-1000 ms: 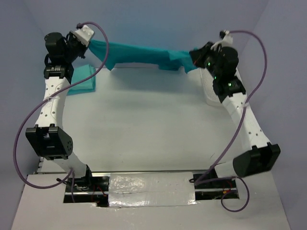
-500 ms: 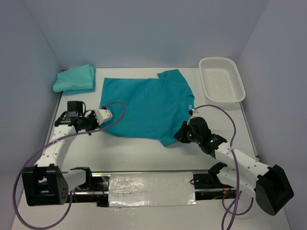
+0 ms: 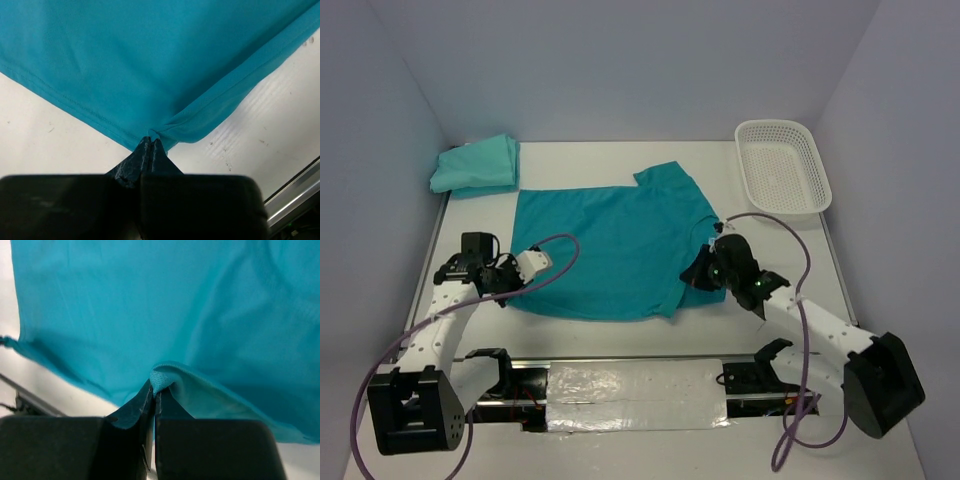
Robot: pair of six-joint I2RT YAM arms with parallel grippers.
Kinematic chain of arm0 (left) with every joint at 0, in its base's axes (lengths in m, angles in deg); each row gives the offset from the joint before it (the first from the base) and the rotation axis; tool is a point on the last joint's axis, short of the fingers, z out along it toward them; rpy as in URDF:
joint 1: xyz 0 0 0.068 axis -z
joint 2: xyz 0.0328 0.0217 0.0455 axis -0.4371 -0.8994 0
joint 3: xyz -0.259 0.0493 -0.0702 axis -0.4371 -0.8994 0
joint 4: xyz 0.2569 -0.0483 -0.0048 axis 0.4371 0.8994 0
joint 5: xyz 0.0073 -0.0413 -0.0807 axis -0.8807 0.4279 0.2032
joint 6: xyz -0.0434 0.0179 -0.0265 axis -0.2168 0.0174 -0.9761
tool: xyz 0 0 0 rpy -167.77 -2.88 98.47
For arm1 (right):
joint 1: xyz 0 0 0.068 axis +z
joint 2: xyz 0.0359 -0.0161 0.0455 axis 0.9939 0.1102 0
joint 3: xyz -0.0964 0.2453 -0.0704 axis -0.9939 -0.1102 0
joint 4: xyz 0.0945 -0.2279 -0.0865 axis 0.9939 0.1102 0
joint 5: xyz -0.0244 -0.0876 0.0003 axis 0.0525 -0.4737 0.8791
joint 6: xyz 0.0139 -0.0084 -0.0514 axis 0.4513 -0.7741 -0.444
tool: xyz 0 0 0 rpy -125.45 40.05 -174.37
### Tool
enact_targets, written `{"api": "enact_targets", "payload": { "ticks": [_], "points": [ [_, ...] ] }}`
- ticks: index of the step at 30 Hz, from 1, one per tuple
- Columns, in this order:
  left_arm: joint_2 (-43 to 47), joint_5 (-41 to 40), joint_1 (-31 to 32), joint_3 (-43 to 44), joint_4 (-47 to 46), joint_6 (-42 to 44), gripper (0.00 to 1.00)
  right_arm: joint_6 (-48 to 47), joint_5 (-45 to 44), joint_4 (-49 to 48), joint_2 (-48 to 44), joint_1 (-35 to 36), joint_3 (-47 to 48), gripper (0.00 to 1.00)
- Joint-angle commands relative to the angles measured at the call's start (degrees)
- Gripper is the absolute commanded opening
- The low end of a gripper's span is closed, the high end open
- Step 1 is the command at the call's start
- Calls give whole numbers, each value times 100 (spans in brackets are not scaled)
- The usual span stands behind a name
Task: Fold and stack the t-shirts
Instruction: Fold the flattened tshirt in 1/3 of the way
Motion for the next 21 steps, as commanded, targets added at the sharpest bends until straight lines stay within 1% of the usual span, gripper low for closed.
{"api": "enact_targets", "payload": {
  "ticks": [1,2,4,6,10,13,15,17,21],
  "points": [
    [-147,154,-68,329,-386,-485,0,-412,380,-348,617,-360,605,0],
    [-217,180,-85,347,-475,-704,0,-613,362,-418,1002,-378,849,0],
    [-244,189,-103,295,-686,-907,0,-798,301,-577,1426,-422,1219,0],
    [-235,146,-129,234,-1020,-1189,0,-1036,301,-638,2031,-597,1475,0],
    [-401,-126,-164,128,-1380,-1435,0,-1212,345,-770,2683,-993,2037,0],
    [-674,-487,-217,137,-1714,-1470,0,-1475,318,-648,3017,-1064,2336,0],
    [-1034,-531,-217,302,-1707,-1488,0,-1642,310,-534,3141,-1081,2434,0],
    [-1403,-558,-217,435,-1706,-1698,0,-1678,248,-524,3247,-1081,2487,0],
    [-1641,-785,-270,454,-1898,-2050,0,-1696,186,-542,3431,-1230,2574,0]
  ]
}}
